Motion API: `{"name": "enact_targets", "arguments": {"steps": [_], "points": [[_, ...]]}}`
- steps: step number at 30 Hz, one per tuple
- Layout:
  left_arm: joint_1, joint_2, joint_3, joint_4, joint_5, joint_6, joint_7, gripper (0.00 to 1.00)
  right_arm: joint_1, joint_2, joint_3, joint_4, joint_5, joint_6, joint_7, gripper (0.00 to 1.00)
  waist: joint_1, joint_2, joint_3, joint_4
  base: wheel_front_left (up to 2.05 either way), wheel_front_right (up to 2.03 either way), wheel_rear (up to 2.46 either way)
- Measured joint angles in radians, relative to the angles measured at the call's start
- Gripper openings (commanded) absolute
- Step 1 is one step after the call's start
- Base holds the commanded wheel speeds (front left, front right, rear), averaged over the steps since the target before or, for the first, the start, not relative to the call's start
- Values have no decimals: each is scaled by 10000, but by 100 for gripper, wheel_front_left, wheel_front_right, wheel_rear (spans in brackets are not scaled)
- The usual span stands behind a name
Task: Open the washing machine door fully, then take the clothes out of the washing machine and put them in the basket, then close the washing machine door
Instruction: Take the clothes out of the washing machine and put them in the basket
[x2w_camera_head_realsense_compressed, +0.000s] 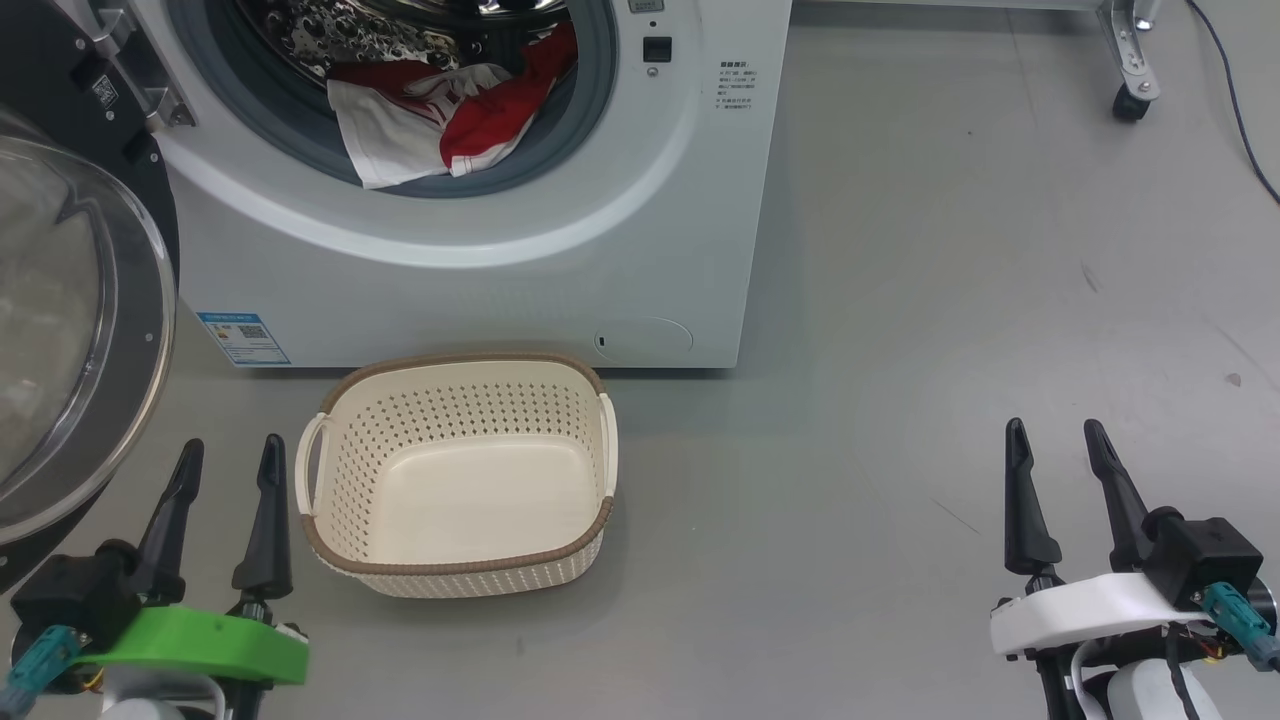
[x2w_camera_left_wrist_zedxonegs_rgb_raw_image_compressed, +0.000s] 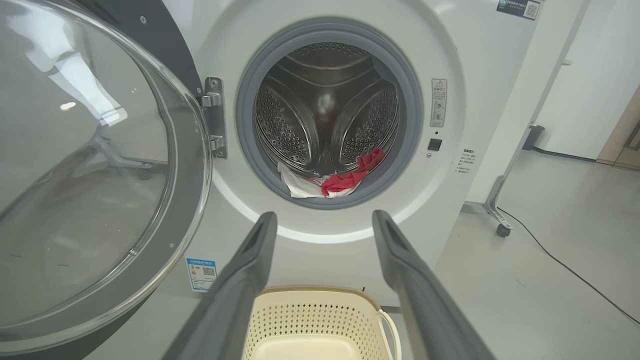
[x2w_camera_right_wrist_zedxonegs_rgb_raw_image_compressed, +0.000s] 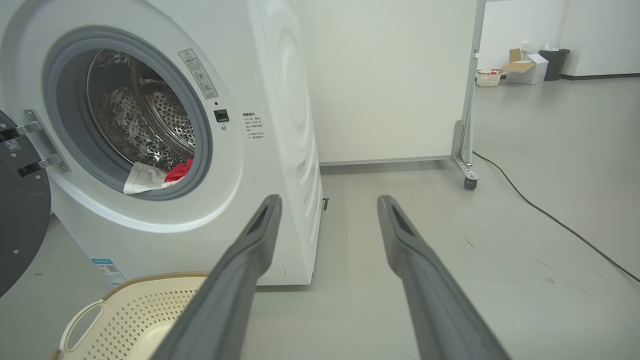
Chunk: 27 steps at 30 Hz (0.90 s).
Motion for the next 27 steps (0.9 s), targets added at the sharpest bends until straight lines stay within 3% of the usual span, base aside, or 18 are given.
{"name": "enact_targets", "arguments": {"steps": [27], "points": [[239,-182,268,-203,378,0,-27,100,-5,-15,63,-27,-330,-100,0,100,0,0,171,130,0,0,0]]}}
